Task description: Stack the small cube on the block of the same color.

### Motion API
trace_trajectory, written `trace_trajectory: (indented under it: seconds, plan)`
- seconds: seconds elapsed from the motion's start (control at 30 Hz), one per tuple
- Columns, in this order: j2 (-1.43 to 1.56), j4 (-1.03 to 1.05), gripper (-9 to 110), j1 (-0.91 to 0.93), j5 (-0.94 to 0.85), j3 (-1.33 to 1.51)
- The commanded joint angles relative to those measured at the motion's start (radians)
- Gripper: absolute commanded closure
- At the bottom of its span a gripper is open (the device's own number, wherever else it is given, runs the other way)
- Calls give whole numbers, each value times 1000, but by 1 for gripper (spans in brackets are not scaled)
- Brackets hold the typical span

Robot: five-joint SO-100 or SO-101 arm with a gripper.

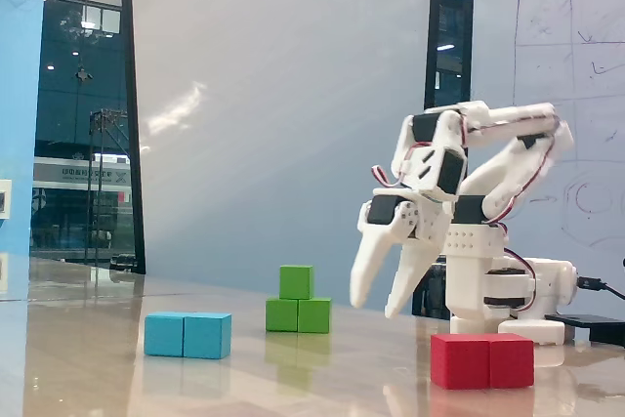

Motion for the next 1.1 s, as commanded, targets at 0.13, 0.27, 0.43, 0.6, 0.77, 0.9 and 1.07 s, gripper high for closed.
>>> trace_trajectory:
  seconds: [0.13, 0.27, 0.43, 0.6, 0.77, 0.9, 1.07]
  plan:
    - [325, 8, 100, 17, 6, 138]
    - [480, 78, 101, 18, 6, 190]
    - [713, 206, 101, 18, 6, 233]
    - [828, 249, 101, 20, 8, 258]
    - [828, 249, 101, 20, 14, 261]
    - [824, 250, 101, 20, 8, 253]
    - [824, 250, 101, 18, 8, 253]
